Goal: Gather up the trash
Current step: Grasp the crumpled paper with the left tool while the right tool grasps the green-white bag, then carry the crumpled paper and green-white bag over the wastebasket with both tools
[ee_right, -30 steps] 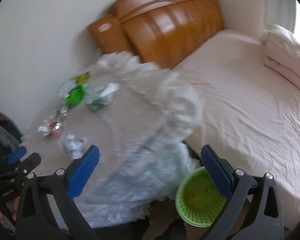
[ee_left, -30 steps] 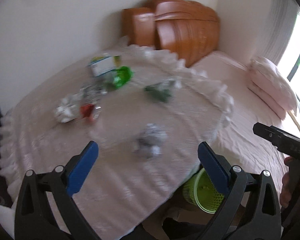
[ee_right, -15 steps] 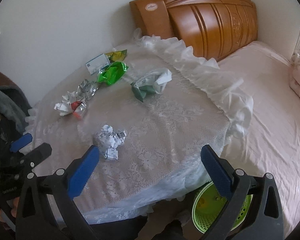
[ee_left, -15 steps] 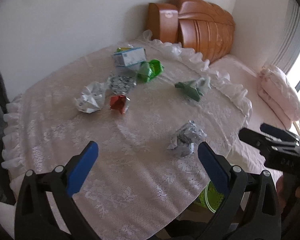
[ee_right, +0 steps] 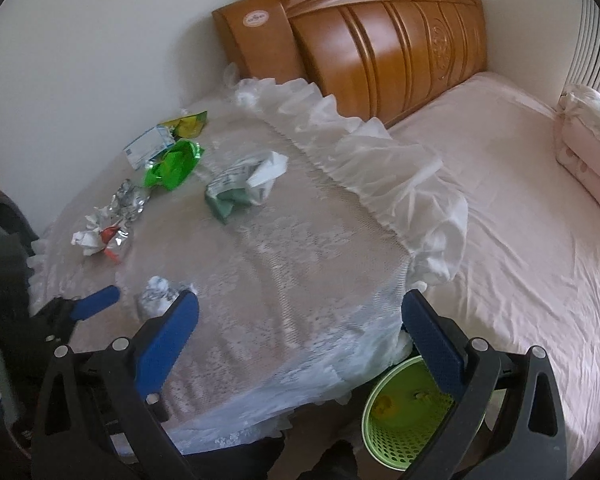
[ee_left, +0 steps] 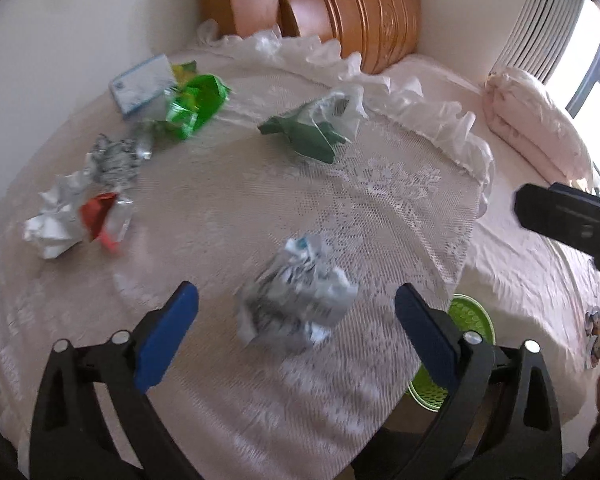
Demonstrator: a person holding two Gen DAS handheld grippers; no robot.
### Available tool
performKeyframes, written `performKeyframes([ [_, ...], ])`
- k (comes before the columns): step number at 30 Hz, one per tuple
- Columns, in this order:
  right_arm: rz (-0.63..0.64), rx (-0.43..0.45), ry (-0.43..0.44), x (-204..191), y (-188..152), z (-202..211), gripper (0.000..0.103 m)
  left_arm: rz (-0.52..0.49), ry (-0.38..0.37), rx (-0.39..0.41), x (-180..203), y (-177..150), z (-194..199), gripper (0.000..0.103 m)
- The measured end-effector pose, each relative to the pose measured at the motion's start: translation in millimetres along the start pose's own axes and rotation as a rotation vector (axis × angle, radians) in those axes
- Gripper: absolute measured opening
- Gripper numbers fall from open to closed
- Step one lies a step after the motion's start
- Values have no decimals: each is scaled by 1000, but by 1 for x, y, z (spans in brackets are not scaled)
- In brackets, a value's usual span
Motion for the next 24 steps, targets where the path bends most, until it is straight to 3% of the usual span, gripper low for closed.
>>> performKeyframes([
  [5, 4, -16, 13, 0, 11, -13, 101, 27, -9, -39, -3, 1, -16, 53],
  [9, 9, -13, 53, -14, 30, -31, 101, 52, -22, -28, -8, 3, -14, 49],
  [15, 71, 10, 43, -57, 65, -73, 101, 68, -17, 12, -17, 6, 11, 48],
  [24, 139, -24, -58, -104, 87, -135, 101, 144, 24, 51, -53, -4, 47, 48],
])
Point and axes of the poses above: each gripper's, at about its wrist camera, not at the fingertips, and z roughly against the way its jaws point, x to its right, y to its top, the point moved 6 cm from there along -z, roughly the way its jaws point, and after that the axes turned 12 degrees about -y, right-handed, at the moved point
